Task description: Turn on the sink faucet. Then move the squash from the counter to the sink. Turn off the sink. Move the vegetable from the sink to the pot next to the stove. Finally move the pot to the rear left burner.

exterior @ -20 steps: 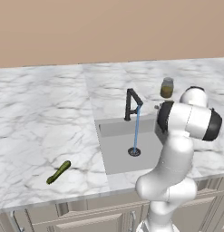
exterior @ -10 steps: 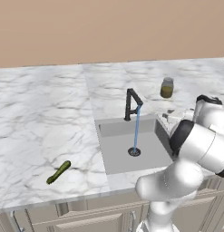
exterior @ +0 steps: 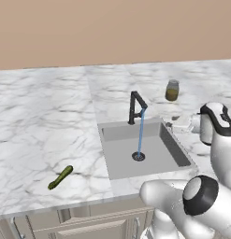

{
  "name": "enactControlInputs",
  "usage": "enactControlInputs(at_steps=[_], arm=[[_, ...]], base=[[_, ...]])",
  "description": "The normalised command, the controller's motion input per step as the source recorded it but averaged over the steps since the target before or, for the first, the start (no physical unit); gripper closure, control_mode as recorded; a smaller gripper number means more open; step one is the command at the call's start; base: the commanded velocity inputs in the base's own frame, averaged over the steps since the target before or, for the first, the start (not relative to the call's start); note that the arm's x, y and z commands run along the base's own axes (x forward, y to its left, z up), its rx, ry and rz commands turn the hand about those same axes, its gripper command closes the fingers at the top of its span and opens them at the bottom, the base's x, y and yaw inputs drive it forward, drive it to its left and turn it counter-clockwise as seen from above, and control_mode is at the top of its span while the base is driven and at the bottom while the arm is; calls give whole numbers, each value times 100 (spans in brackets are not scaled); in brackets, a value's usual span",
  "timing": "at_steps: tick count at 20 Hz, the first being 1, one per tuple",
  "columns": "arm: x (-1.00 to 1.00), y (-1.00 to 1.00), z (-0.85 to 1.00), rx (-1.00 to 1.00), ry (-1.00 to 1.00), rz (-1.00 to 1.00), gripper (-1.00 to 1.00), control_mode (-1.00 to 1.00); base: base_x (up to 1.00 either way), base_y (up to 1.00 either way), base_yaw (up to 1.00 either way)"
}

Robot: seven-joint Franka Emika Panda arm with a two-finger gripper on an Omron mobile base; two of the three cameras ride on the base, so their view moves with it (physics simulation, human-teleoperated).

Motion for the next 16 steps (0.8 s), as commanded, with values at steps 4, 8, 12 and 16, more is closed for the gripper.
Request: enactControlInputs(at_steps=[4,8,12,16], arm=[[-20,95,25,-19,15,-5,-100,-100],[-27,100,2,-20,14,-14,-100,-100],[-21,100,-5,-22,17,-19,-100,-100],[-4,100,-4,-18,22,-19,-100,-100]], base=[[0,0,0],[0,0,0],[0,0,0],[0,0,0]])
